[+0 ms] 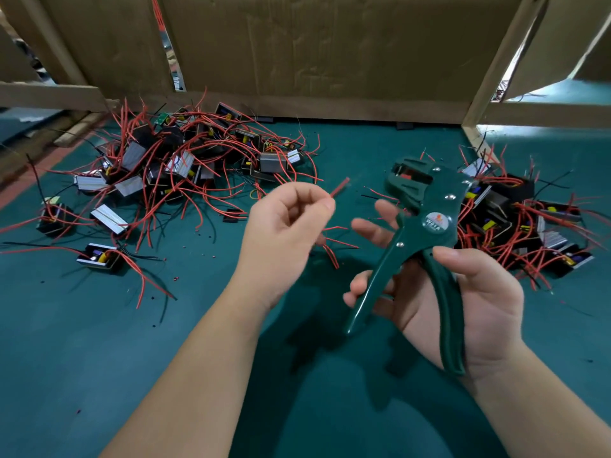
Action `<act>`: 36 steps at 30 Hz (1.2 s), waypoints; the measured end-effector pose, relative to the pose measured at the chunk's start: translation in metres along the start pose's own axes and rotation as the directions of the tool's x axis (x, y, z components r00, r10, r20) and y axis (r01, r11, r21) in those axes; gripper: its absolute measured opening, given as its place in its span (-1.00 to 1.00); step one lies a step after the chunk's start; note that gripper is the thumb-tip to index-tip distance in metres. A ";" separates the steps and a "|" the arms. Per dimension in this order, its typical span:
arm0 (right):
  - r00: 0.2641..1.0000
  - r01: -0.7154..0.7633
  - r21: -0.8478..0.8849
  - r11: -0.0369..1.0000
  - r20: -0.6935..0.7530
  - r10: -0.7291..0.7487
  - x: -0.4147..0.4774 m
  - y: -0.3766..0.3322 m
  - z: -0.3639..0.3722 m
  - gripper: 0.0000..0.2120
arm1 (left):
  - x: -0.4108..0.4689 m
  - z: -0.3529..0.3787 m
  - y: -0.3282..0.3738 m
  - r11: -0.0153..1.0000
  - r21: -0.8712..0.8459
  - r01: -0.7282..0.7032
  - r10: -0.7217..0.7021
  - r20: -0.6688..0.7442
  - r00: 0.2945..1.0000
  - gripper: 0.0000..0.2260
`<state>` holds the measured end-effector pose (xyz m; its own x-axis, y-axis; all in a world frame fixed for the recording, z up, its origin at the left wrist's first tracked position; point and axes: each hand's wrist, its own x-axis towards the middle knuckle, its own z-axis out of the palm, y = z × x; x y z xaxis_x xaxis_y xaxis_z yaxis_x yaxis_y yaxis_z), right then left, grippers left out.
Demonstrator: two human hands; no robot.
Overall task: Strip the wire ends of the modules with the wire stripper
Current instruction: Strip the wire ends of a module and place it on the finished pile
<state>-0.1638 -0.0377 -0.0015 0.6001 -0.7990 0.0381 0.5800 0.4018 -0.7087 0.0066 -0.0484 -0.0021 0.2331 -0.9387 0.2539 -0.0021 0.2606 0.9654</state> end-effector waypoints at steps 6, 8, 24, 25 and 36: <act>0.999 0.045 -0.052 0.998 0.031 -0.043 -0.001 -0.004 -0.003 -0.30 | -0.004 0.006 -0.005 0.989 0.136 0.050 -0.062 0.091 0.994 -0.93; 0.999 0.044 -0.051 0.998 0.031 -0.042 -0.001 -0.004 -0.003 -0.35 | -0.004 0.005 -0.005 0.988 0.143 0.059 -0.069 0.068 0.995 -0.92; 1.000 -0.002 -0.061 0.998 -0.003 0.002 -0.002 -0.004 0.000 -0.18 | -0.004 0.003 0.001 0.995 0.001 0.100 -0.100 -0.013 0.995 -0.84; 1.000 -0.006 -0.063 0.998 0.005 0.007 -0.002 -0.005 0.000 -0.19 | -0.003 0.001 0.002 0.993 -0.039 0.114 -0.115 -0.032 0.993 -0.84; 0.972 -0.233 -0.094 0.968 -0.054 0.229 0.001 -0.007 -0.008 -0.35 | 0.002 -0.016 0.006 0.999 -0.044 0.030 -0.027 0.076 0.997 -0.86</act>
<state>-0.1714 -0.0444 -0.0022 0.6865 -0.7087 -0.1627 0.3695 0.5327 -0.7613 0.0231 -0.0453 0.0038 0.1586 -0.9598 0.2316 0.0479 0.2418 0.9691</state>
